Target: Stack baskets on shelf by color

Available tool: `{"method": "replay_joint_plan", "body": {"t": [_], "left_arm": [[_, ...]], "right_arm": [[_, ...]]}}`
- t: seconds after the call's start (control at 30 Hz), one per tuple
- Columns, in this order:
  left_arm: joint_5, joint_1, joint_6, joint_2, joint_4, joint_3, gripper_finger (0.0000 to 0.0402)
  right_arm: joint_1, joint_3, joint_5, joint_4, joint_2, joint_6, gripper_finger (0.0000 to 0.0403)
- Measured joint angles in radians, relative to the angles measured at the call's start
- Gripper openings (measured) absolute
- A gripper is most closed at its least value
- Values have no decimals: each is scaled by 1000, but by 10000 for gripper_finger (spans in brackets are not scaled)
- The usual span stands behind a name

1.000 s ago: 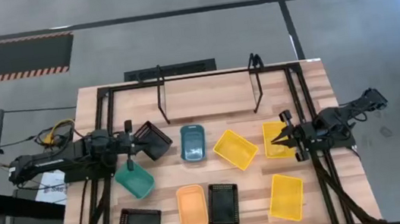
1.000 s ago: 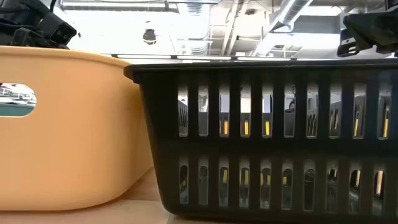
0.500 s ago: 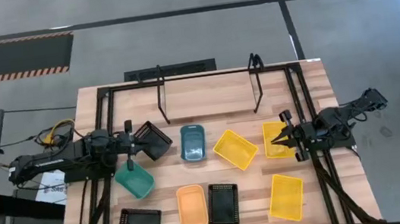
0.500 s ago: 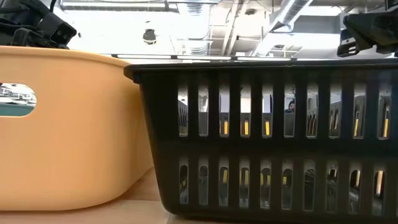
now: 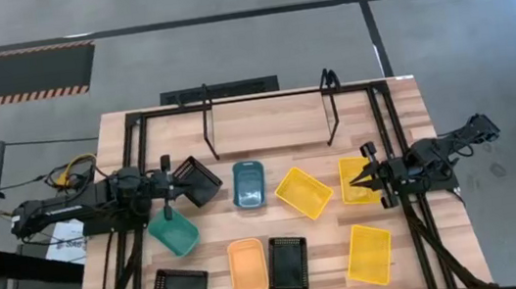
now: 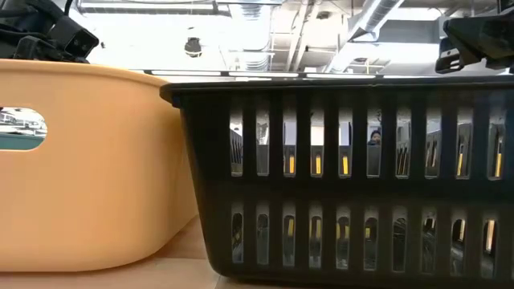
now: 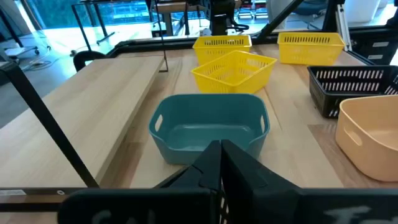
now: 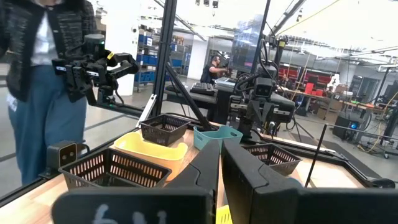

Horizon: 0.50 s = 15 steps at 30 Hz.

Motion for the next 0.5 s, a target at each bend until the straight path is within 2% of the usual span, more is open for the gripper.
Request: {"method": "replay_joint_plan", "body": {"t": [0.43,0.5], "left_arm": [[0,0,3,0,0,0,0],[-11,-1,55,0,-1,0,0]], "right_arm": [[0,0,0,0,0,0,43],[0,0,0,0,0,0,43]]}}
